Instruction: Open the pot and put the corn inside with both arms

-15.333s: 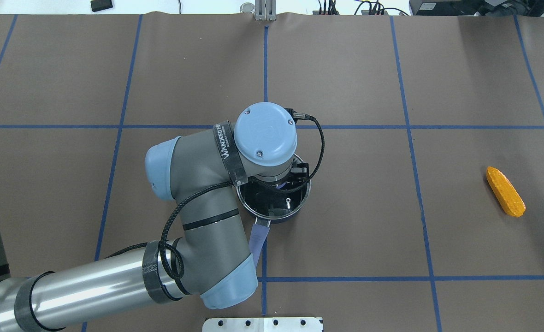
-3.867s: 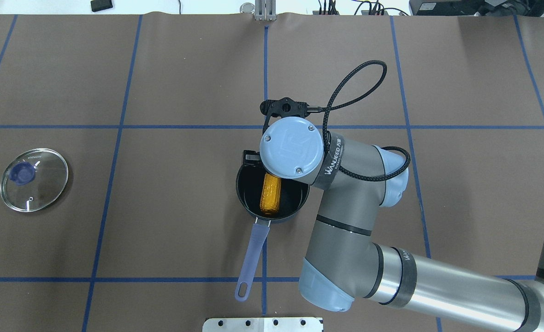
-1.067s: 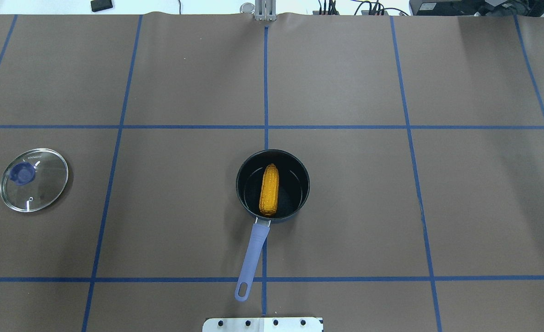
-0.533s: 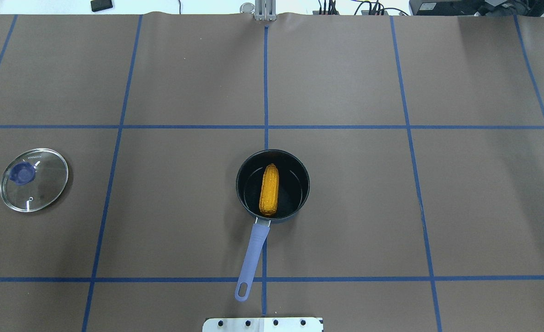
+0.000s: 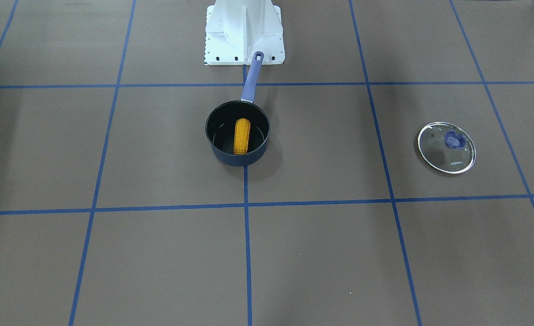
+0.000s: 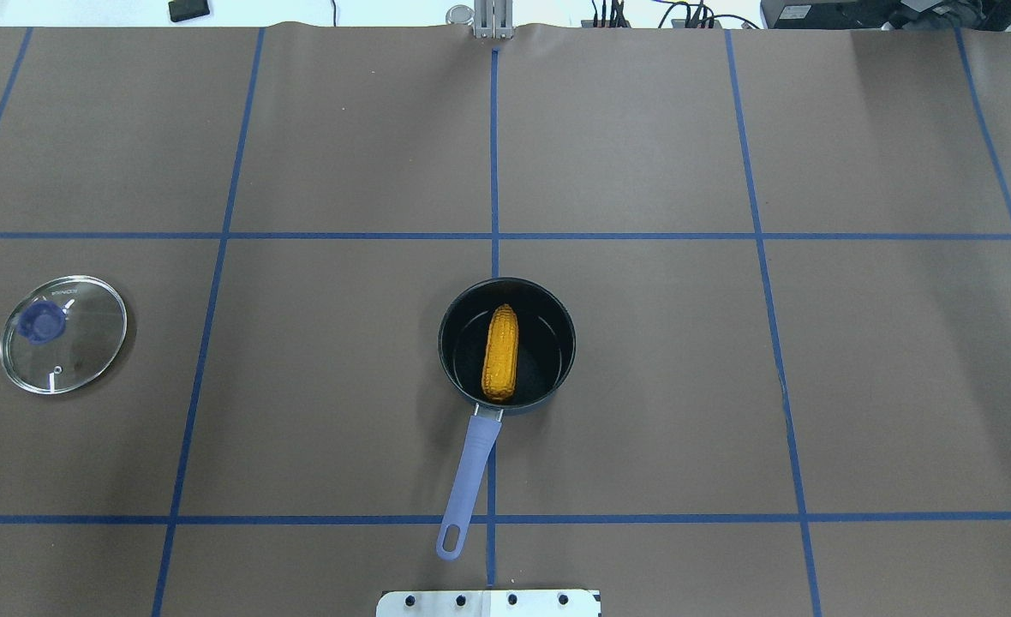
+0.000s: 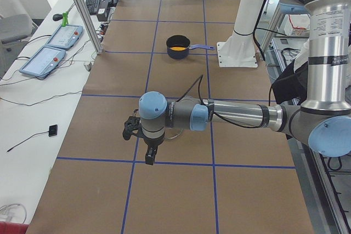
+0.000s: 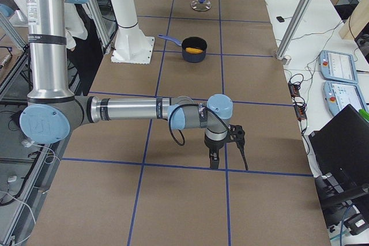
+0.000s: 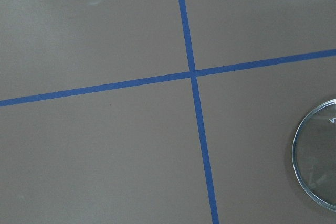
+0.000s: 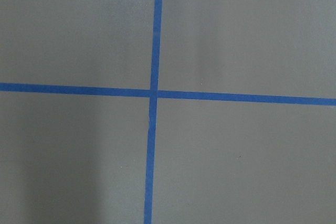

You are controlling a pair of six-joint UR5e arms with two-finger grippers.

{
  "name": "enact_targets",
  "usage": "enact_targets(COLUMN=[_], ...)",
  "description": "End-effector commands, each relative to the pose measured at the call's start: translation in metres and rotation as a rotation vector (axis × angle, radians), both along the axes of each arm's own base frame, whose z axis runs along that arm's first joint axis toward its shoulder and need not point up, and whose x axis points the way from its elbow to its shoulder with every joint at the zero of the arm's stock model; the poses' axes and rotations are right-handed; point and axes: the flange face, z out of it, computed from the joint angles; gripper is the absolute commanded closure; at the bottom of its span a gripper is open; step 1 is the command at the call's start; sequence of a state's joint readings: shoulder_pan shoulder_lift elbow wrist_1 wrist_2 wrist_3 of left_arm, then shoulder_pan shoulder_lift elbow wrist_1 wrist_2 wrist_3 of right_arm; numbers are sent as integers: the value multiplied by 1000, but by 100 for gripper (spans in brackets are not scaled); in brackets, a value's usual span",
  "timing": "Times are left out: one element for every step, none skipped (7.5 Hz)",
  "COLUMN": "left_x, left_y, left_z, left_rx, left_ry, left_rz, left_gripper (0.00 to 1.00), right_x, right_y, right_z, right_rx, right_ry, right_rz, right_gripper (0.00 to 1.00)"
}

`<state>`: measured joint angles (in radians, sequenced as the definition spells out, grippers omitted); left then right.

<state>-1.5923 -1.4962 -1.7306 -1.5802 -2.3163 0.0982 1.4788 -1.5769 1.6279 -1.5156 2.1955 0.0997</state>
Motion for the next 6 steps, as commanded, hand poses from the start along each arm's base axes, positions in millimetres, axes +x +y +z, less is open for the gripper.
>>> enact_targets(left_x=[1,1,1,0,0,0], left_y=[0,0,2,6,6,7], left_z=[0,0,3,6,6,8], left_rx=[1,-2,-10,-12,-12,-18], left_ry=[0,0,0,0,0,0], left_rz=[2,0,0,0,0,0], left_gripper=[1,1,1,1,1,1], right_x=[0,0,0,0,0,0], right_y=[0,-1,-1,0,0,-1], right_z=[-1,-2,-2,-2,-1,-2], right_rx=[2,4,4,2,1,4], right_ry=[-1,-2,-2,-3,-3,-3], right_rz=[1,0,0,0,0,0], right_gripper=[0,0,0,0,0,0])
